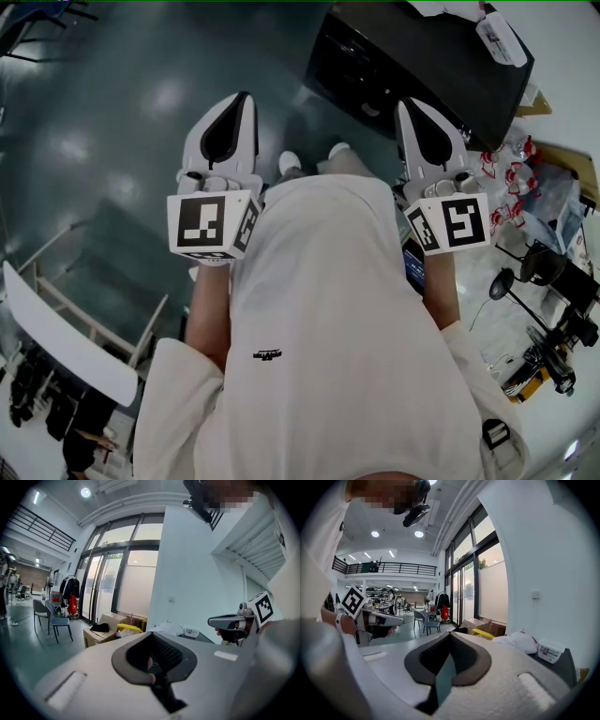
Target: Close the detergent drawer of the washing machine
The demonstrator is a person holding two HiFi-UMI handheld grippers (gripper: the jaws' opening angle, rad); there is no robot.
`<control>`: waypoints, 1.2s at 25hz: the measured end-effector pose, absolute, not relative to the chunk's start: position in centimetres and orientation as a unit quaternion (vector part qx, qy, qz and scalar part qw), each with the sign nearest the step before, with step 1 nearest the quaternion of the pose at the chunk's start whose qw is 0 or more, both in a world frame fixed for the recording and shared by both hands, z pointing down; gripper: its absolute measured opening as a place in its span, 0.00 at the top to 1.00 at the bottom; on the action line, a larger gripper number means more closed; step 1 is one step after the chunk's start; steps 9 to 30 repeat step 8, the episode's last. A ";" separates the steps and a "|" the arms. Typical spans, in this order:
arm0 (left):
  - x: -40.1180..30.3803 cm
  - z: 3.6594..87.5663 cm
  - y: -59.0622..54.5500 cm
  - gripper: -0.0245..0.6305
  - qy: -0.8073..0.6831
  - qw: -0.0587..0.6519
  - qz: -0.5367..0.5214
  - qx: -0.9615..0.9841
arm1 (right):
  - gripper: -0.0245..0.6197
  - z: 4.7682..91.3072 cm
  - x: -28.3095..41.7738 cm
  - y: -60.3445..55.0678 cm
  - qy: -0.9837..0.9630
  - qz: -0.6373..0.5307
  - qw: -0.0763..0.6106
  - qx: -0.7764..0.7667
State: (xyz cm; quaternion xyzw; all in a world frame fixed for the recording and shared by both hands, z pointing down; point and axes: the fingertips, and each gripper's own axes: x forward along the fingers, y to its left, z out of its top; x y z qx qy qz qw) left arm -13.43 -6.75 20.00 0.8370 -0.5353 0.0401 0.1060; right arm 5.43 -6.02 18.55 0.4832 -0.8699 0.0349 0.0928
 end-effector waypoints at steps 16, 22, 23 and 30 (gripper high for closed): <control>-13.7 20.1 -6.7 0.93 -0.535 0.106 0.037 0.838 | 0.96 18.4 5.2 -6.1 -0.868 0.030 0.093 0.486; -13.7 20.1 -6.7 0.93 -0.535 0.106 0.037 0.838 | 0.96 18.4 5.2 -6.1 -0.868 0.030 0.093 0.486; -13.7 20.1 -6.7 0.93 -0.535 0.106 0.037 0.838 | 0.96 18.4 5.2 -6.1 -0.868 0.030 0.093 0.486; -13.7 20.1 -6.7 0.93 -0.535 0.106 0.037 0.838 | 0.96 18.4 5.2 -6.1 -0.868 0.030 0.093 0.486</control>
